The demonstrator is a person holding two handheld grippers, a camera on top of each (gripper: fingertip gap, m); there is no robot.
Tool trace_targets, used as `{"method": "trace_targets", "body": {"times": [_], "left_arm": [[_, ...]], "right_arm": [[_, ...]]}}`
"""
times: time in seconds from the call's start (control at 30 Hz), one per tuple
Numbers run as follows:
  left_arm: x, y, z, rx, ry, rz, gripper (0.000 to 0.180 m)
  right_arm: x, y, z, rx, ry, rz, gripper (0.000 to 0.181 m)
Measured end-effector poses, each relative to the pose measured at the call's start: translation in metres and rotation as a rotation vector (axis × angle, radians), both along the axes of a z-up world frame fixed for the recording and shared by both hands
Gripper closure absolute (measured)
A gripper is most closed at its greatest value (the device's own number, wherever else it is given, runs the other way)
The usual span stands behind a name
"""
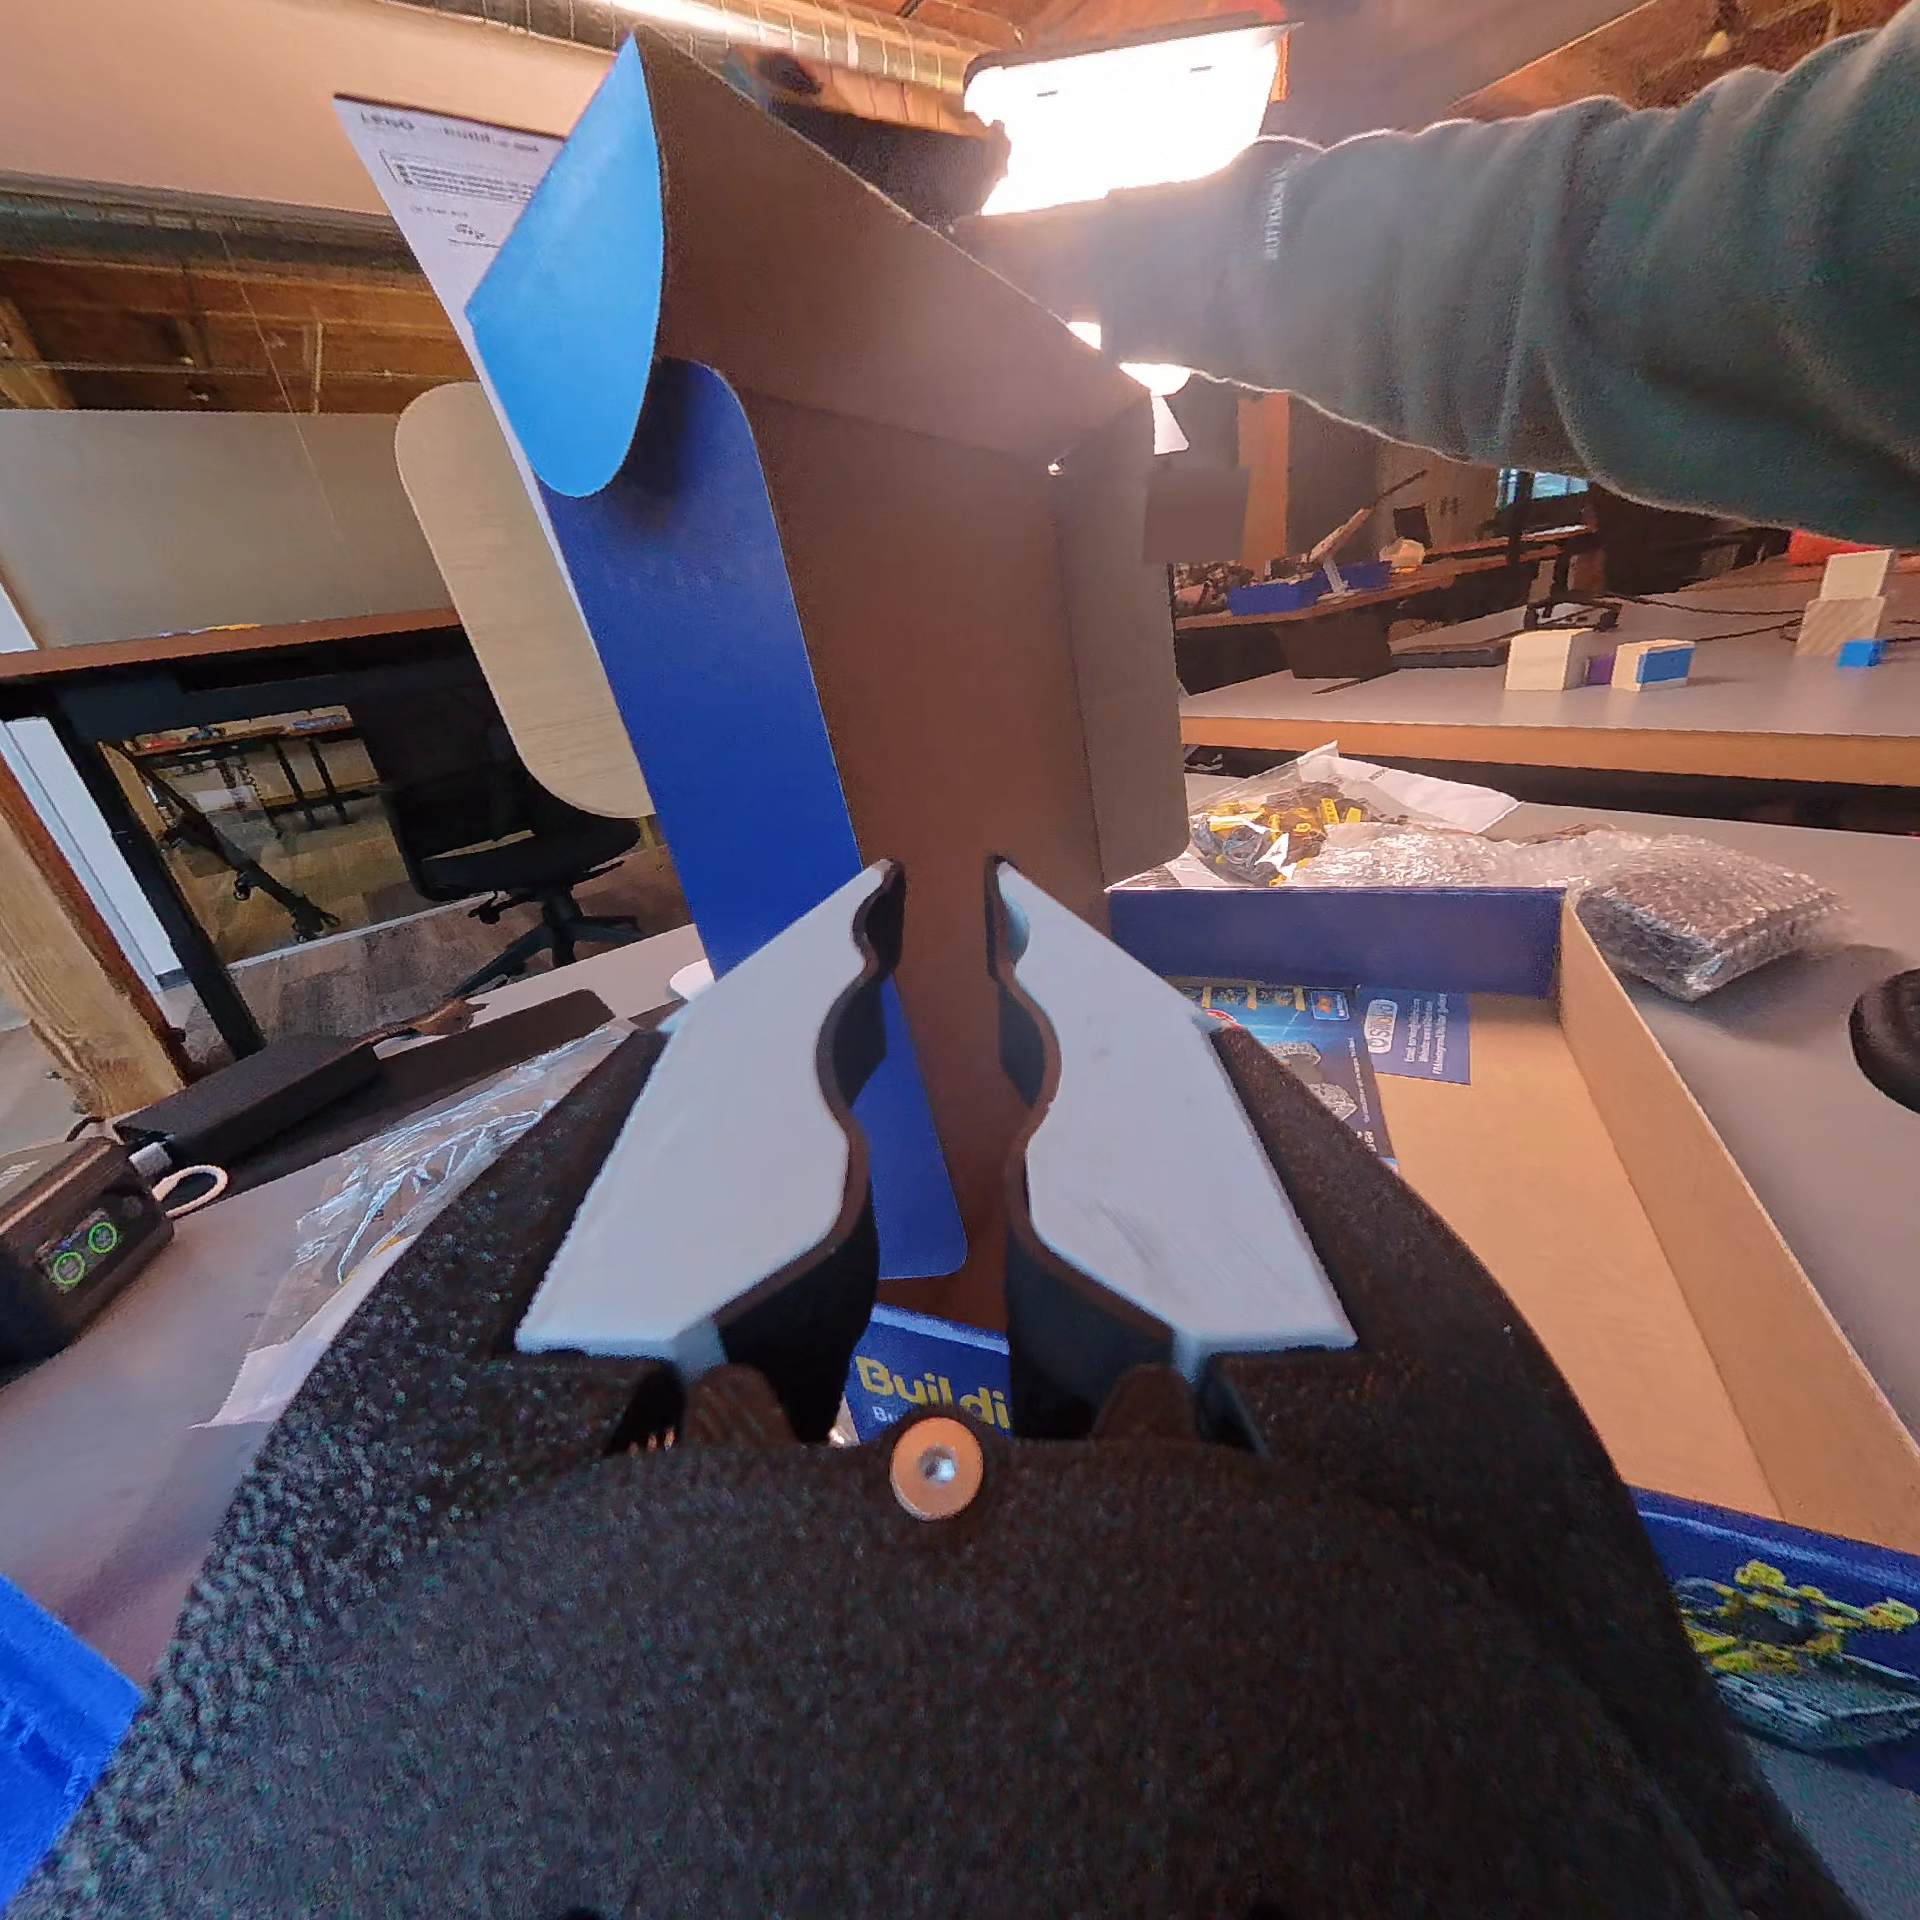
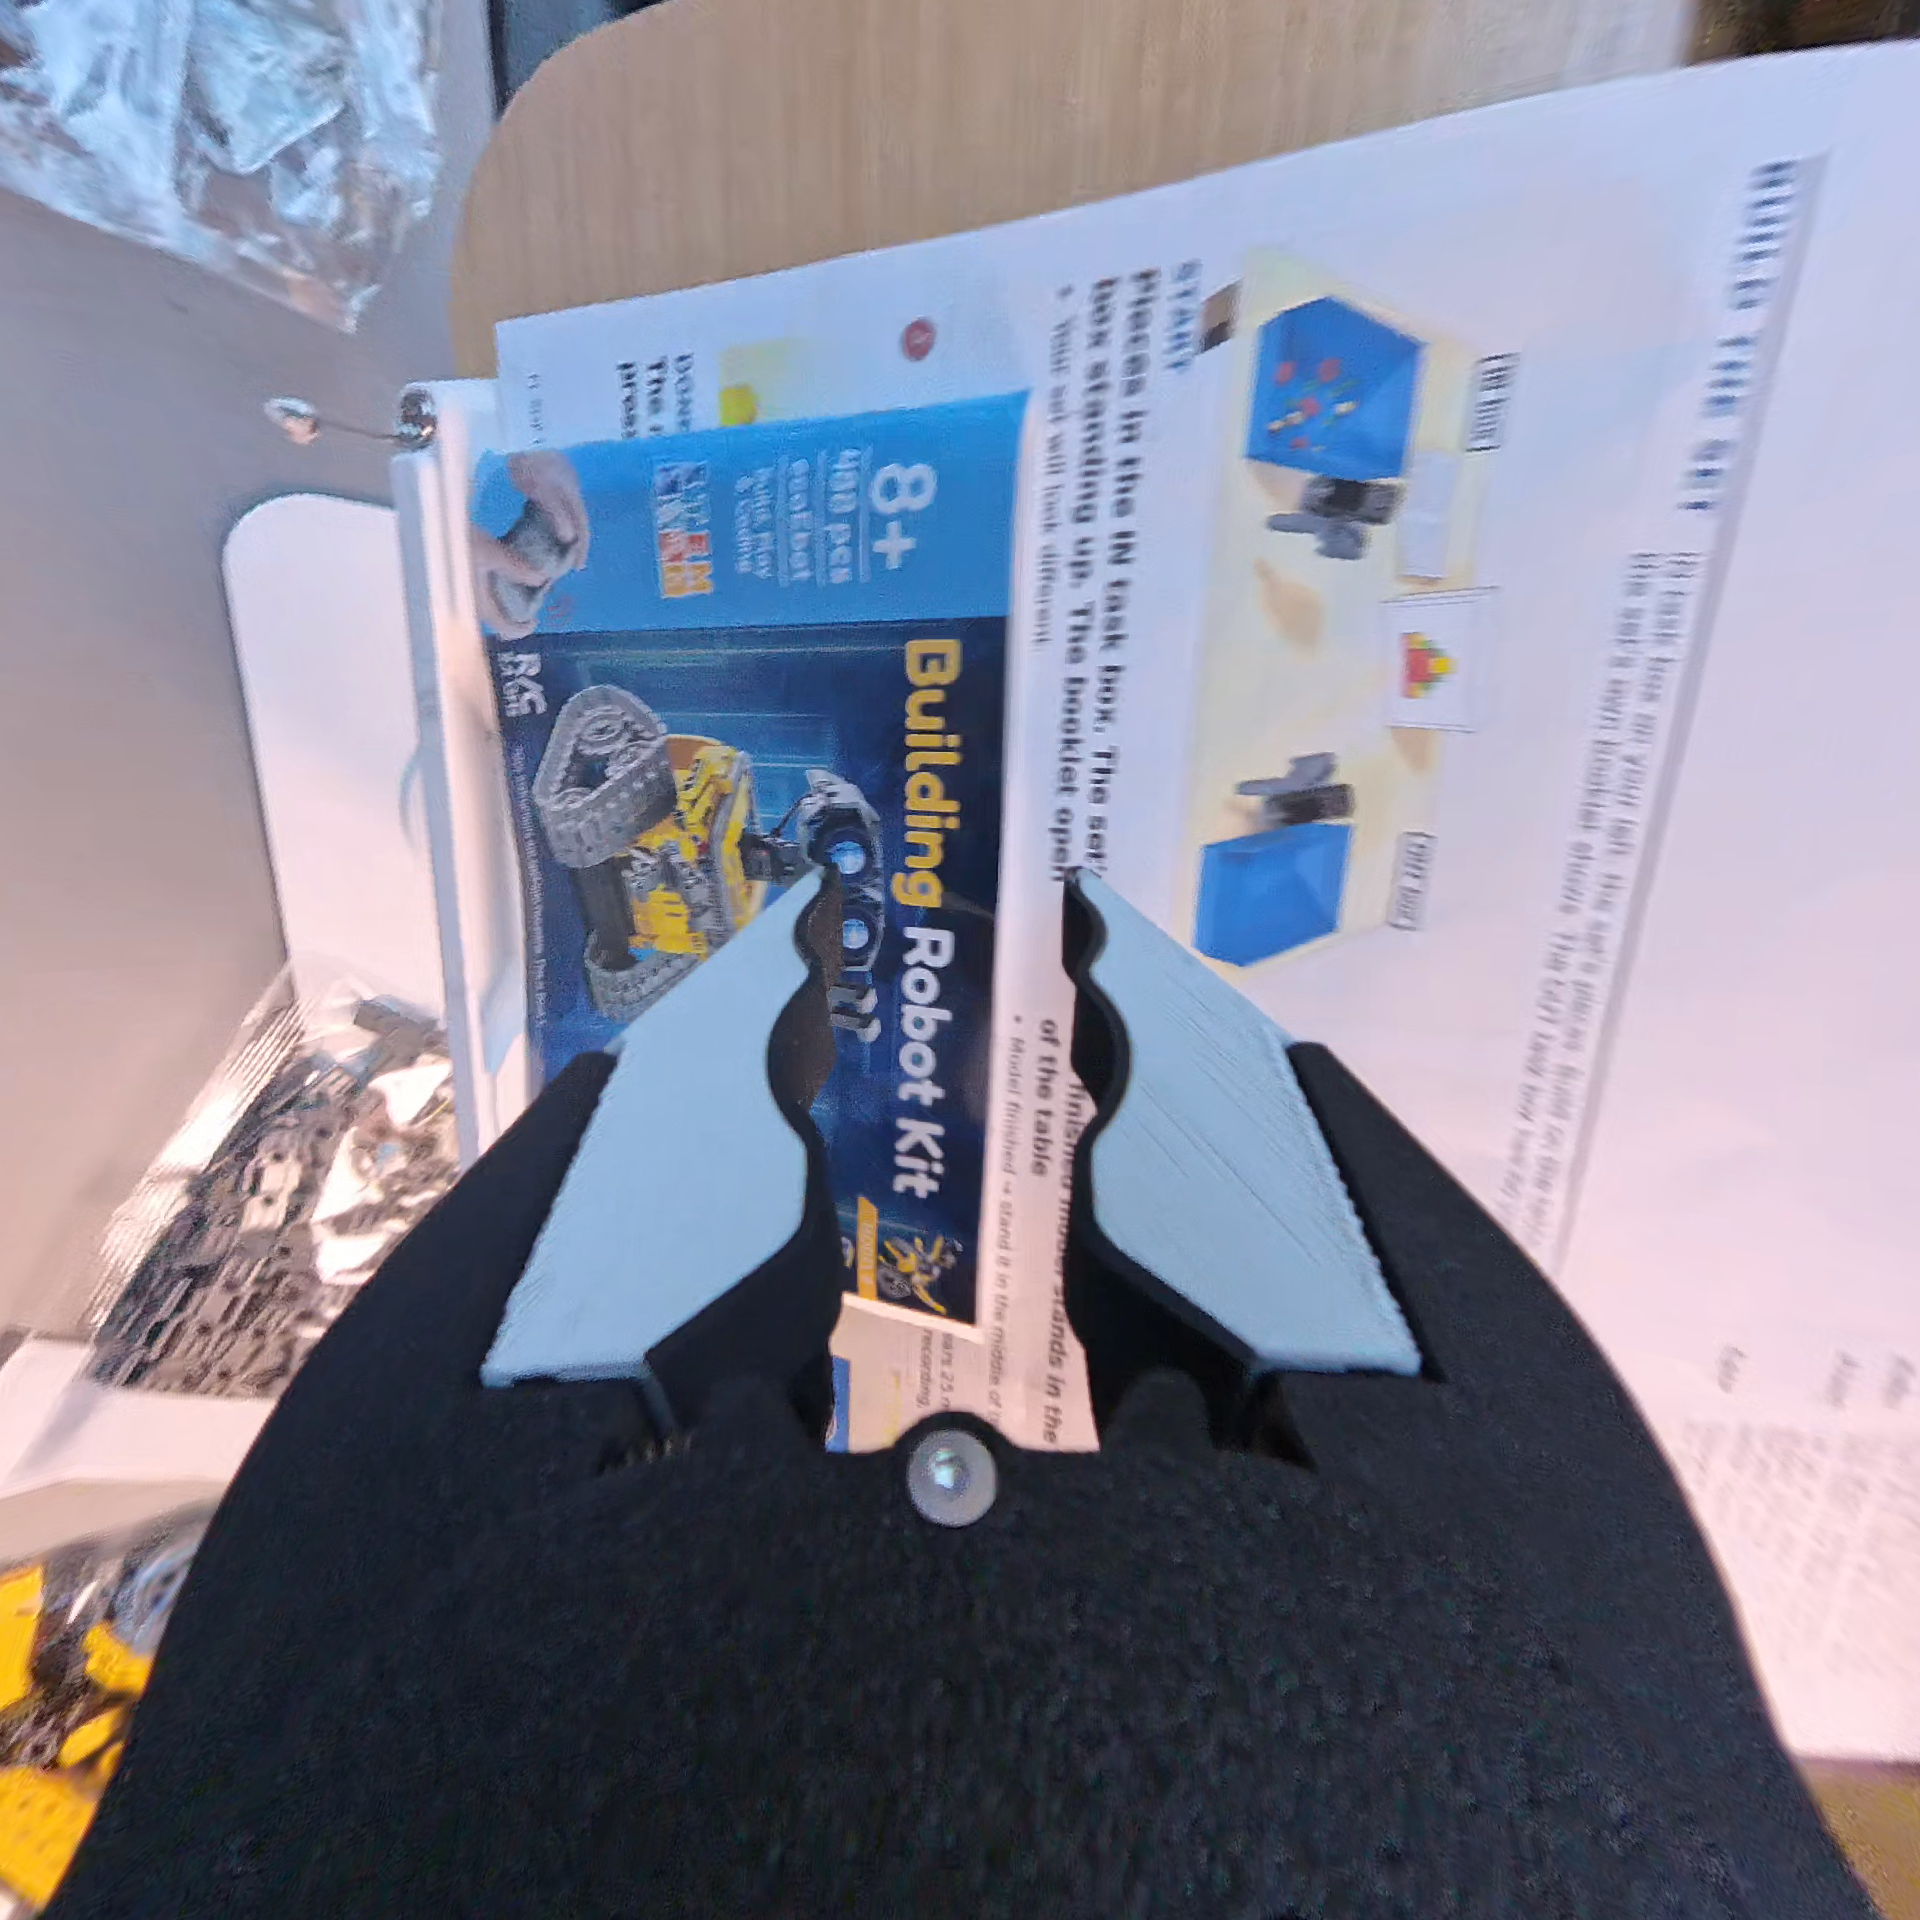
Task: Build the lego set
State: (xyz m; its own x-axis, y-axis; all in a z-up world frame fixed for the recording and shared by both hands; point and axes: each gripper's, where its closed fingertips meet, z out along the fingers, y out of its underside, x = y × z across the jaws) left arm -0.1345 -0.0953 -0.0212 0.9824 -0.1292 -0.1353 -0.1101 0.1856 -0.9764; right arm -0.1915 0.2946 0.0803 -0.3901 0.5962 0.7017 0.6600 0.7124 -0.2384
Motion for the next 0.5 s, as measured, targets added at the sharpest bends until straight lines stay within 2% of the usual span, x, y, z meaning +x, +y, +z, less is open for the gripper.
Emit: {"method": "trace_targets", "body": {"times": [0.13,0.3,0.4,0.5], "left_arm": [[-0.007,0.005,-0.003,-0.026,0.009,0.042,0.165],[-0.020,0.015,-0.005,-0.084,0.010,0.079,0.163],[-0.027,0.023,-0.005,-0.118,0.047,0.097,0.161],[-0.039,0.033,-0.006,-0.142,0.060,0.113,0.161]], "right_arm": [[0.013,-0.010,0.053,-0.002,0.297,-0.015,0.143],[0.075,-0.058,0.093,-0.194,0.676,0.009,0.146],[0.129,-0.087,0.090,-0.366,0.898,0.004,0.150],[0.182,-0.103,0.055,-0.450,1.041,-0.032,0.150]]}}
